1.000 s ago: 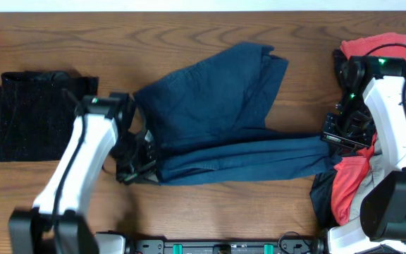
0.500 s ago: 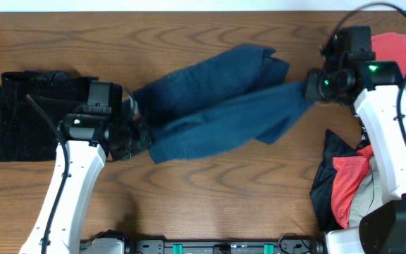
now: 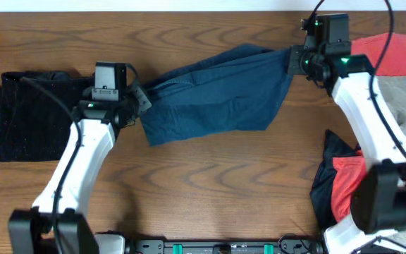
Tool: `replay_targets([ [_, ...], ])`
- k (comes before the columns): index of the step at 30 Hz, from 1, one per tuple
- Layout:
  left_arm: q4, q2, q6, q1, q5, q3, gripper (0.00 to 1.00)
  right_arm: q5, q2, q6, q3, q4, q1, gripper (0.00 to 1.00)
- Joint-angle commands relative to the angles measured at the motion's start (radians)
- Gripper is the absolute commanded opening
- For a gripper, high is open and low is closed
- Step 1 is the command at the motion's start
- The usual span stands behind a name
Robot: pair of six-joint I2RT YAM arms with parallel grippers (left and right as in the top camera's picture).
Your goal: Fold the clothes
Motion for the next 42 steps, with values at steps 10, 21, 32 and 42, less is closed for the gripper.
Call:
replay_targets([
  [10,-0.010,0.114,-0.011,0.082,-0.092,-0.006,0.82,-0.099,0.125,0.026,0.013,0.155,0.002,0.99],
  [21,-0.119,0.130,0.182,0.099,0.132,-0.006,1.00,-0.093,0.125,0.020,0.013,-0.182,0.003,0.99],
  [32,-0.078,0.311,0.227,0.095,0.241,-0.006,0.99,-0.093,0.101,0.017,0.013,-0.235,0.004,0.92],
  [42,-0.034,0.367,0.254,0.087,0.330,-0.006,0.43,-0.093,0.077,-0.003,0.013,-0.232,0.024,0.83],
])
